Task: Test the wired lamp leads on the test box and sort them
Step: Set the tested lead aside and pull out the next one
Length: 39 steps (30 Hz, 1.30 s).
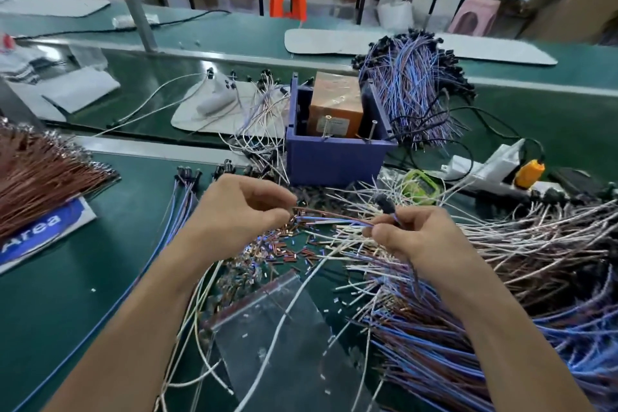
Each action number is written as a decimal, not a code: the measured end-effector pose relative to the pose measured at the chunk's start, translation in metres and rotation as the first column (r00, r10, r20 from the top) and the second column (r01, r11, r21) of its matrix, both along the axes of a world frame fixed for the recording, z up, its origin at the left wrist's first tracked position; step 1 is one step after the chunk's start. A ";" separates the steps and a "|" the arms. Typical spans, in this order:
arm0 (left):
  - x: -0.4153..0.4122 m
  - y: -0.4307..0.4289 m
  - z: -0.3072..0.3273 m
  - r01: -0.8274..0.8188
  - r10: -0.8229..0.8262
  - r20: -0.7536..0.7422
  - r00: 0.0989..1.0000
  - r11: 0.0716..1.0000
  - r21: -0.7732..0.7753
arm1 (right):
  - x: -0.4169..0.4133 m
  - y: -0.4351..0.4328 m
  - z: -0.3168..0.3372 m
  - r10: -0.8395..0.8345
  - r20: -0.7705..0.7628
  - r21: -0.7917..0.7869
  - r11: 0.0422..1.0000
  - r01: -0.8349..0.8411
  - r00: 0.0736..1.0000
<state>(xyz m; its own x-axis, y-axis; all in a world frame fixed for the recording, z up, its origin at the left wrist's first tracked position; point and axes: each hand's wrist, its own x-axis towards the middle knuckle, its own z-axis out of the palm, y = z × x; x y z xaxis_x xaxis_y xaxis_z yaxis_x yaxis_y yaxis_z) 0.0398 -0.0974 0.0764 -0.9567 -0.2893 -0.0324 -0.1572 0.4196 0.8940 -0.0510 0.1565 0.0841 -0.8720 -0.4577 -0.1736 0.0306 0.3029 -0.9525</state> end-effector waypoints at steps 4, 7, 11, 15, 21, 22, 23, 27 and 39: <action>-0.002 0.015 -0.001 0.088 -0.088 -0.011 0.996 0.995 0.054 | 0.001 -0.003 0.000 0.002 0.030 -0.047 0.999 -0.001 1.000; -0.008 0.025 -0.002 -0.012 0.016 -0.027 1.000 0.993 0.118 | 0.000 0.000 -0.006 0.002 0.062 -0.063 0.998 0.002 0.998; -0.009 0.030 -0.002 0.077 -0.084 0.026 0.996 0.977 0.198 | 0.001 0.006 -0.007 0.113 -0.030 -0.016 0.993 -0.113 0.993; -0.012 0.042 -0.002 0.205 -0.219 0.050 0.974 0.958 0.201 | 0.004 -0.001 -0.006 0.254 -0.028 -0.031 0.967 -0.254 0.967; -0.017 0.047 -0.004 0.328 -0.345 0.159 0.925 0.937 0.121 | -0.002 0.009 -0.010 0.200 0.098 -0.094 0.977 -0.191 0.975; -0.018 0.049 -0.006 0.351 -0.356 0.183 0.916 0.934 0.061 | -0.003 0.010 -0.011 0.190 0.097 -0.085 0.980 -0.182 0.977; -0.020 0.049 -0.008 0.364 -0.362 0.194 0.912 0.931 0.027 | -0.004 0.011 -0.012 0.181 0.091 -0.074 0.982 -0.175 0.979; -0.026 0.037 -0.010 0.370 -0.357 0.215 0.909 0.929 -0.023 | -0.001 -0.001 -0.016 0.166 0.072 -0.027 0.986 -0.164 0.984; -0.030 0.047 -0.009 -0.038 0.034 -0.046 0.998 0.995 -0.095 | -0.016 -0.020 -0.006 -0.149 0.266 -0.377 0.893 0.245 0.952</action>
<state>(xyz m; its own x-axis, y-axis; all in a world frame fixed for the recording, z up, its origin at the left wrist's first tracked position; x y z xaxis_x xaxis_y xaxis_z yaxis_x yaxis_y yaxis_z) 0.0094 -0.0501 0.0670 -0.9454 -0.3236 0.0390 -0.1354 0.4987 0.8561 -0.0671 0.1368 0.0784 -0.9110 -0.3527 -0.2137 0.2765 -0.1378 -0.9511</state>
